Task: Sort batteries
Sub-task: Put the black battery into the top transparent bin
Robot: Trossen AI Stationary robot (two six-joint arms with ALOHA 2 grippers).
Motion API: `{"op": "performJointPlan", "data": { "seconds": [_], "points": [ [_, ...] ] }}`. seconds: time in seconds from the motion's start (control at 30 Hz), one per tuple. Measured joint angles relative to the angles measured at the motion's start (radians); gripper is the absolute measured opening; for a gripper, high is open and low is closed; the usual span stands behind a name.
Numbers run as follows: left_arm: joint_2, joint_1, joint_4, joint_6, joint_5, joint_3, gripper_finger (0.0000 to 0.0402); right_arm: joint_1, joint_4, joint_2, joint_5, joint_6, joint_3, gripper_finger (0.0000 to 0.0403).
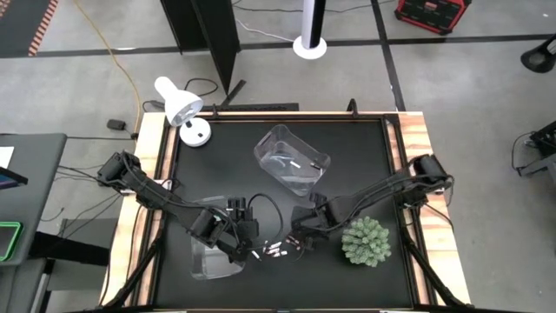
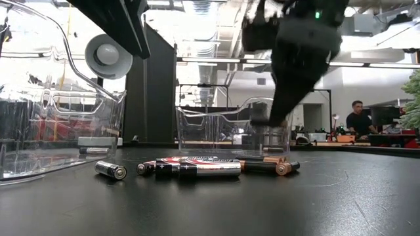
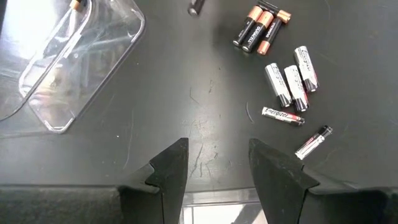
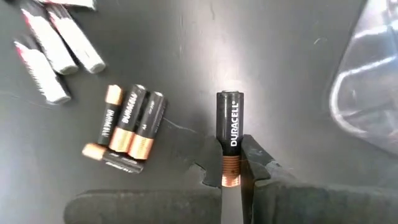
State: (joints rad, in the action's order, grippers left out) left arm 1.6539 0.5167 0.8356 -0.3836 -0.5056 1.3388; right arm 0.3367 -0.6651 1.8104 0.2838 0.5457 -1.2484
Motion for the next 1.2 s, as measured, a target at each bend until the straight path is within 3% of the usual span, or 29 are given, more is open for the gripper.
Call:
{"op": "performJointPlan", "data": {
  "seconds": [0.5,0.8,1.2],
  "points": [
    [0.0,0.0,-0.003,0.002,-0.01,0.0,0.0162,0.037,0.0,-0.342,0.001,-0.198,-0.002,0.002],
    [0.0,0.0,-0.005,0.005,-0.01,0.0,0.0162,0.118,0.07,-0.53,0.001,-0.354,-0.003,0.002],
    [0.0,0.0,-0.01,0.013,-0.026,0.0,0.0162,0.176,0.102,-0.62,0.001,-0.419,-0.003,0.0021]
  ]
}}
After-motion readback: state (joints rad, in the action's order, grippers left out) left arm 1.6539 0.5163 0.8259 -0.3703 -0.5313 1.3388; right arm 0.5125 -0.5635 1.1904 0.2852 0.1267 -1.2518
